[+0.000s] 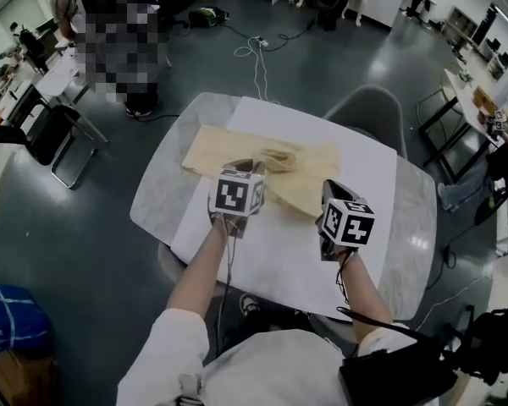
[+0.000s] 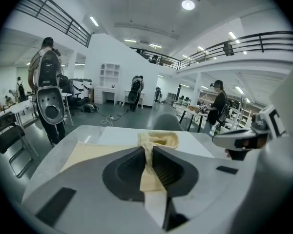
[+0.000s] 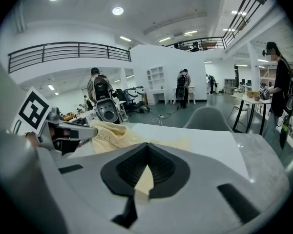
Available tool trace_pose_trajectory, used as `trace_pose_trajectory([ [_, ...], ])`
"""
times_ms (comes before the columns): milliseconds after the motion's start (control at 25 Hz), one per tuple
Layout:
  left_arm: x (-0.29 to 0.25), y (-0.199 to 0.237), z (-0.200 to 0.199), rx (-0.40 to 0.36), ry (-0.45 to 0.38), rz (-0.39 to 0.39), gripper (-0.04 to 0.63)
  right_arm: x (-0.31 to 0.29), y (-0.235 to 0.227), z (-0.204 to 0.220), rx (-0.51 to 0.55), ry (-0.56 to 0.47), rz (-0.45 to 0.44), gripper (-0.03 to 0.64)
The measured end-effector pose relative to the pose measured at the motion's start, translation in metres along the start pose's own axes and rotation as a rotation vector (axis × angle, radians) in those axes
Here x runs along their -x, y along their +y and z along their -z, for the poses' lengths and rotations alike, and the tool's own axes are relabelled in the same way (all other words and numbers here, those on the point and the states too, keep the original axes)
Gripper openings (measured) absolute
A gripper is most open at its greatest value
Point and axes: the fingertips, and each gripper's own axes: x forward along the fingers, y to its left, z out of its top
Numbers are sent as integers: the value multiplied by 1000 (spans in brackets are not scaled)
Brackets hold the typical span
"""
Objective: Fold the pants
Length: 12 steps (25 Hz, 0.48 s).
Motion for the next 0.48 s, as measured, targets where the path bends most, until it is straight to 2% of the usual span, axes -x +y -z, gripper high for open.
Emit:
trace_pose_trajectory([
  [200,-13,37,13,31,11,-7,44,-37,15,18,-27,41,-9,-8],
  [360,-24,72,2,52,4,-7,44,-61,25,21,-40,65,-5,-8],
  [480,-30,107,-5,69,-8,-36,45,-83,32,22,-45,72,-4,-8],
])
